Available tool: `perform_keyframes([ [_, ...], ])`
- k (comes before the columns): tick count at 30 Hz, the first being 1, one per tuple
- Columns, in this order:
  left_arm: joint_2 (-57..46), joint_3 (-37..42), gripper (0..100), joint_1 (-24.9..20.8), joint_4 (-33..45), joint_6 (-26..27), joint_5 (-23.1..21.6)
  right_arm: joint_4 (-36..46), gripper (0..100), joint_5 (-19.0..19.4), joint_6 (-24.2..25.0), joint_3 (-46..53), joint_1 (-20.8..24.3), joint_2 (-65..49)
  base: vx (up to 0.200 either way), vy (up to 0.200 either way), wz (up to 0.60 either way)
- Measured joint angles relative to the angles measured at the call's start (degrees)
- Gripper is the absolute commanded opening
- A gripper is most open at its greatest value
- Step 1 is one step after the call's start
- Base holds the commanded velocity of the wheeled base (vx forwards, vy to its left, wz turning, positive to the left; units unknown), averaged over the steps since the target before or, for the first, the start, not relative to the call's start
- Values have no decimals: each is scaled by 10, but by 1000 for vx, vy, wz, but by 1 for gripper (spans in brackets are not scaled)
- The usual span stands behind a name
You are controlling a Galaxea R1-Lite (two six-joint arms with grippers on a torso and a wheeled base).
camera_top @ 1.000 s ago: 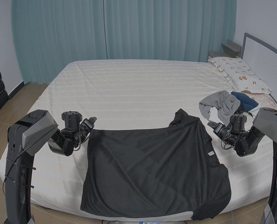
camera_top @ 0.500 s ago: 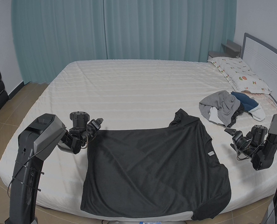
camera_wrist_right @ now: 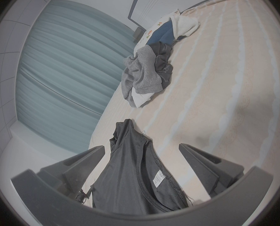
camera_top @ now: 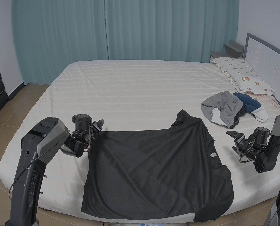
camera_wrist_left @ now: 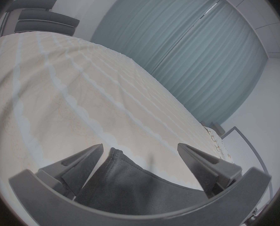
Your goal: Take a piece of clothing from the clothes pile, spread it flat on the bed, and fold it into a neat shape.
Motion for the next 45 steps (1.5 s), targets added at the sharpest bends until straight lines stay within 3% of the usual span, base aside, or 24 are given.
perform_keyframes([
  [8, 5, 5, 100, -1, 7, 13, 2, 1, 100, 0, 1, 3, 1, 0, 0, 0, 0],
  [9, 6, 5, 0, -2, 7, 15, 3, 2, 100, 0, 1, 3, 1, 0, 0, 0, 0],
  [23, 21, -24, 0, 2, 2, 23, 41, 4, 100, 0, 2, 2, 4, 0, 0, 0, 0],
  [45, 52, -100, 0, 46, -7, 23, 78, 0, 100, -2, 1, 2, 4, 3, 0, 0, 0],
])
